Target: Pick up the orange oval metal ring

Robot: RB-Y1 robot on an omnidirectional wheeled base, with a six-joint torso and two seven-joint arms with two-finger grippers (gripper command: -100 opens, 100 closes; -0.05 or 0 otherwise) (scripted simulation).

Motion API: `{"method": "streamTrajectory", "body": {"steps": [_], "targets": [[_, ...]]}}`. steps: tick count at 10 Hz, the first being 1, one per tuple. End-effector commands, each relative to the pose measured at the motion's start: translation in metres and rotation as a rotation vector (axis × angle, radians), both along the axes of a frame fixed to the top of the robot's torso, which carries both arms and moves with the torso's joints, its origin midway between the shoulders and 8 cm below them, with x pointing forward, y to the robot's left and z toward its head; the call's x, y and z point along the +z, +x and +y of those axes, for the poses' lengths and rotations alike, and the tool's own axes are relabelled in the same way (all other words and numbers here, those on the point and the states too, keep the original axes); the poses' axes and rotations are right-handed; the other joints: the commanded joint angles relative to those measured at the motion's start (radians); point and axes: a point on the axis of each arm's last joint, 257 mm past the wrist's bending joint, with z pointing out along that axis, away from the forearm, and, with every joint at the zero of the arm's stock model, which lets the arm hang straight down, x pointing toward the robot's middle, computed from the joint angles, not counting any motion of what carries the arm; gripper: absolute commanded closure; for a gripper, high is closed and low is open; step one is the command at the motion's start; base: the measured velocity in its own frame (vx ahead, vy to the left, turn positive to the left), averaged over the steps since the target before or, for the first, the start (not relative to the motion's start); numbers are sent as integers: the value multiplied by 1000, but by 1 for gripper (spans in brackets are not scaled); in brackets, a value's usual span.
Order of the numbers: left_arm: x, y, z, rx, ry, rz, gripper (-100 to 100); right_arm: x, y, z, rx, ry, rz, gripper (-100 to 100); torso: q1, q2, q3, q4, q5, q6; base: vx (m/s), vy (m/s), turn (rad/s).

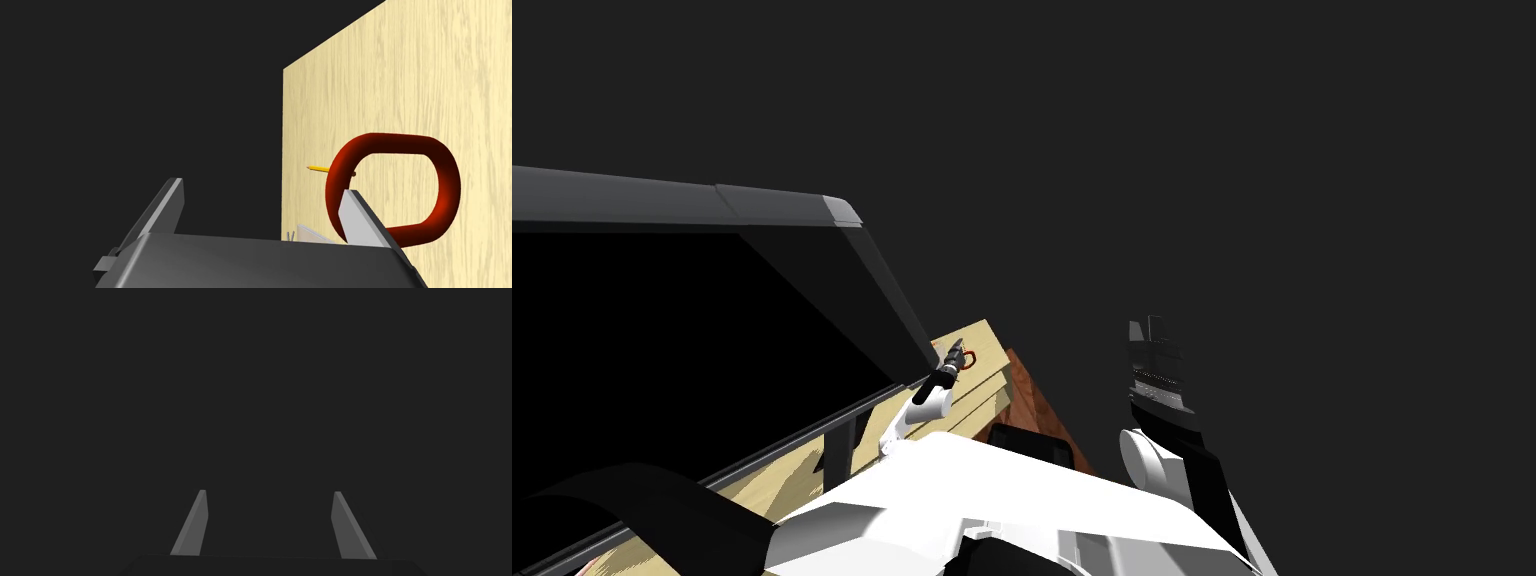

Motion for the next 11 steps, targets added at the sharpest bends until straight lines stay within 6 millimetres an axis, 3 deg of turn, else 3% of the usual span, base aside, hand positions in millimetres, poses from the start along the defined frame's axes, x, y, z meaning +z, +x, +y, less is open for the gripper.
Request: {"method": "streamTrajectory", "body": {"steps": [1, 2, 4, 5, 6, 7, 8, 9, 11], "targets": [[-26, -13, -1, 5, -15, 65, -100, 0, 0, 0, 0, 0, 0, 0, 0, 0, 0, 0, 0, 0, 90, -10, 48], [-26, -13, -1, 5, -15, 65, -100, 0, 0, 0, 0, 0, 0, 0, 0, -1, -1, 0, 0, 0, 68, 0, 8], [-50, -25, -3, 9, -27, 127, -100, 0, 0, 0, 0, 0, 0, 0, 1, 0, 0, 0, 0, 0, 48, 16, 25], [-43, -22, -3, 8, -23, 105, -100, 0, 0, 0, 0, 0, 0, 0, 2, 0, 0, 0, 0, 0, 25, 10, 9], [-44, -23, -3, 8, -24, 110, 0, 0, 0, 0, 0, 0, 0, 0, 1, 2, 1, 0, 0, 0, 0, 0, 0], [-49, -20, -4, 8, -23, 108, -100, 0, 0, 0, 0, 0, 0, 0, 1, 3, 2, 1, 0, 0, 53, 29, 4], [-47, -21, -4, 8, -24, 110, -100, 0, 0, 0, 0, 0, 0, 0, 2, 1, 0, 0, 0, 0, 34, 18, -3], [-47, -21, -4, 8, -24, 109, 100, 0, 0, 0, 0, 0, 0, 0, 2, 1, 1, 0, 0, 0, 0, 0, 0], [-48, -21, -4, 8, -25, 110, 100, 0, 0, 0, 0, 0, 0, 0, 0, 4, 2, 1, 0, 1, 0, 0, 0]]}}
